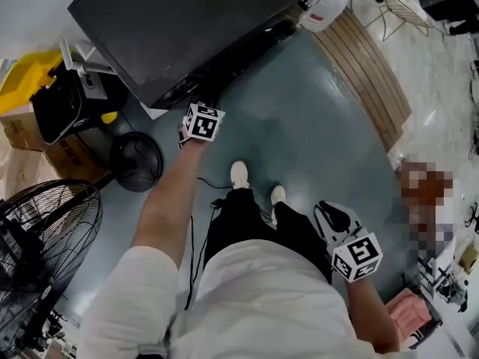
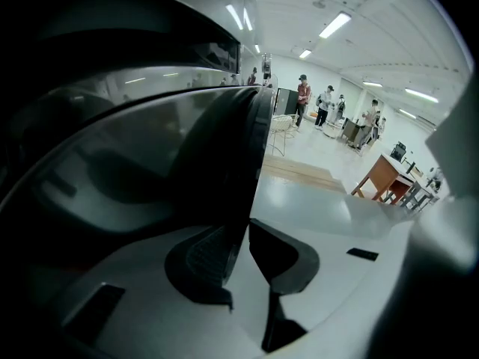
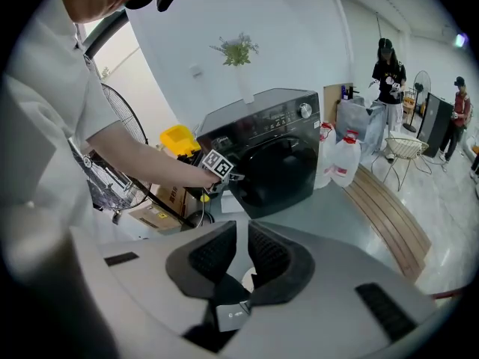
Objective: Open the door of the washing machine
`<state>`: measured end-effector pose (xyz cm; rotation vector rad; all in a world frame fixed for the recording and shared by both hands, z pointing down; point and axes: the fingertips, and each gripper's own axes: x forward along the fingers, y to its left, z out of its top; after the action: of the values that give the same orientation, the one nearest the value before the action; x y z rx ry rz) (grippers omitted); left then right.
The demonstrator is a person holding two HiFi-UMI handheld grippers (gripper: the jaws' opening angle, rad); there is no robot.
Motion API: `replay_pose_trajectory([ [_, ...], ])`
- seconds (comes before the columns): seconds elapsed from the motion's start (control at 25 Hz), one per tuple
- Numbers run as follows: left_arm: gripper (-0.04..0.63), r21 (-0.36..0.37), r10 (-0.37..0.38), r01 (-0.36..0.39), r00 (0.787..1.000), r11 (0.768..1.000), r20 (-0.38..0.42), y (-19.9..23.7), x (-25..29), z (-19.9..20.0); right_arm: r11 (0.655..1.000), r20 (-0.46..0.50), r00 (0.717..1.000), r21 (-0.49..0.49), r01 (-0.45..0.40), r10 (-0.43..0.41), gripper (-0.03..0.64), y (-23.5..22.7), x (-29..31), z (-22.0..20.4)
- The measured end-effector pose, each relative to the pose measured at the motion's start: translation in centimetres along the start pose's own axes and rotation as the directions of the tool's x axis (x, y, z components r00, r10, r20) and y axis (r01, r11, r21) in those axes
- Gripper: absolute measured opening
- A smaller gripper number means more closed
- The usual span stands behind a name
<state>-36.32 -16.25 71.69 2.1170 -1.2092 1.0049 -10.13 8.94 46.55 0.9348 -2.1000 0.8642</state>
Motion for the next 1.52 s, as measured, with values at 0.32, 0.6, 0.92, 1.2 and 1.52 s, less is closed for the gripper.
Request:
replay_pose_trajectory([
  [0.32,0.089,-0.055,0.054,-0.056,0.998,0.997,-0.032,-0.4,-0.1,0.0,0.999,0.023,0.999,-0.004,-0.047,0.047,0.052,-2.1,-0.3,-1.1],
  [0.6,0.091,-0.091,0.106,-0.108,0.994,0.99,-0.031,-0.3,-0.2,-0.2,0.996,0.01,0.996,-0.024,-0.088,0.088,0.051,-6.0,-1.1,-2.9],
  [0.92,0.086,-0.126,0.09,-0.094,0.995,0.988,-0.034,-5.3,-0.3,-1.3,0.993,0.002,0.994,-0.037,-0.109,0.109,0.046,-9.2,-2.7,-3.8],
  [1.2,0.079,-0.155,0.081,-0.09,0.995,0.984,-0.066,-10.6,0.0,-1.8,0.99,0.019,0.99,-0.035,-0.139,0.14,0.041,-9.9,-3.4,-4.7],
  [1.52,0.077,-0.211,0.084,-0.101,0.993,0.972,-0.087,-16.4,0.9,-1.7,0.989,0.04,0.988,-0.02,-0.148,0.148,0.04,-12.4,-4.8,-5.6],
])
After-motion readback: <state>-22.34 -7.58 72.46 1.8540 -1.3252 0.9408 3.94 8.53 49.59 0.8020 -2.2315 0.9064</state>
